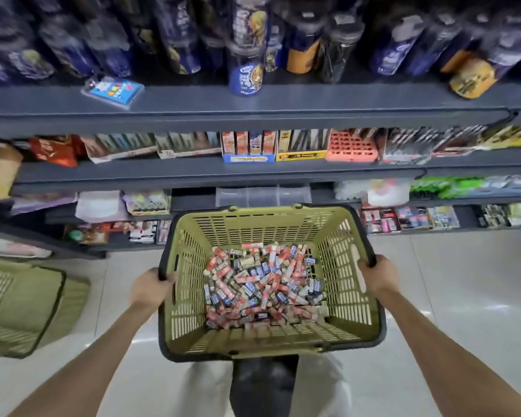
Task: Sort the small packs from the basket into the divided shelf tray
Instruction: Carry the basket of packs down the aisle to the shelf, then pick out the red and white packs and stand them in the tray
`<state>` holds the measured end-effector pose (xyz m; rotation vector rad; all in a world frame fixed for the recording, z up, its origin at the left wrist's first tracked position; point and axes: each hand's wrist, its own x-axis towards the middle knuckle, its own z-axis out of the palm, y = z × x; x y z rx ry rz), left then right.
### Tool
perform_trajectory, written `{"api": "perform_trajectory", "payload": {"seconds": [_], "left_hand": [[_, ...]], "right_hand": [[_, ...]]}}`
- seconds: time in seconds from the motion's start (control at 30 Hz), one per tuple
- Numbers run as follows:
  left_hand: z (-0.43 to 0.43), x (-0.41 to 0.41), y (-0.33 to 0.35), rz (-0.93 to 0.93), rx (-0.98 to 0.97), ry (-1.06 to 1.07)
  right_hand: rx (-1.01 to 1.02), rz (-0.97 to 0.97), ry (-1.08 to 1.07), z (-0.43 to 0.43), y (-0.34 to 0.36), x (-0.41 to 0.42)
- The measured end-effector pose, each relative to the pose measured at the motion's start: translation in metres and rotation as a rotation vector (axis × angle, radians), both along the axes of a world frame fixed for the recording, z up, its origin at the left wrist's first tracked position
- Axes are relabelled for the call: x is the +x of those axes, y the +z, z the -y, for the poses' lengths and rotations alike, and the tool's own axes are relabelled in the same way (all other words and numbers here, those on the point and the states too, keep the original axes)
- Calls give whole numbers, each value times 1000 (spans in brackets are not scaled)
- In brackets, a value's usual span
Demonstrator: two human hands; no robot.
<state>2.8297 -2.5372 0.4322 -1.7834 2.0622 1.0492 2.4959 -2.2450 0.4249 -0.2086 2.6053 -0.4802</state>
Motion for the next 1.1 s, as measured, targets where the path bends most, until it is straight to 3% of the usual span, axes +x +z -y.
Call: {"api": "perform_trajectory", "payload": {"seconds": [0.53, 0.8, 1.0, 1.1], "left_hand": [[2, -29, -180, 98, -22, 99], [2, -35, -237, 185, 0, 27], [0, -34, -249, 211, -44, -15], [5, -43, -241, 215, -247, -79]], "right_hand": [[105, 126, 84, 4, -188, -40], [152, 151, 143, -3, -253, -51], [218, 51, 202, 3, -250, -53], [320, -352, 424, 13, -229, -46]]}}
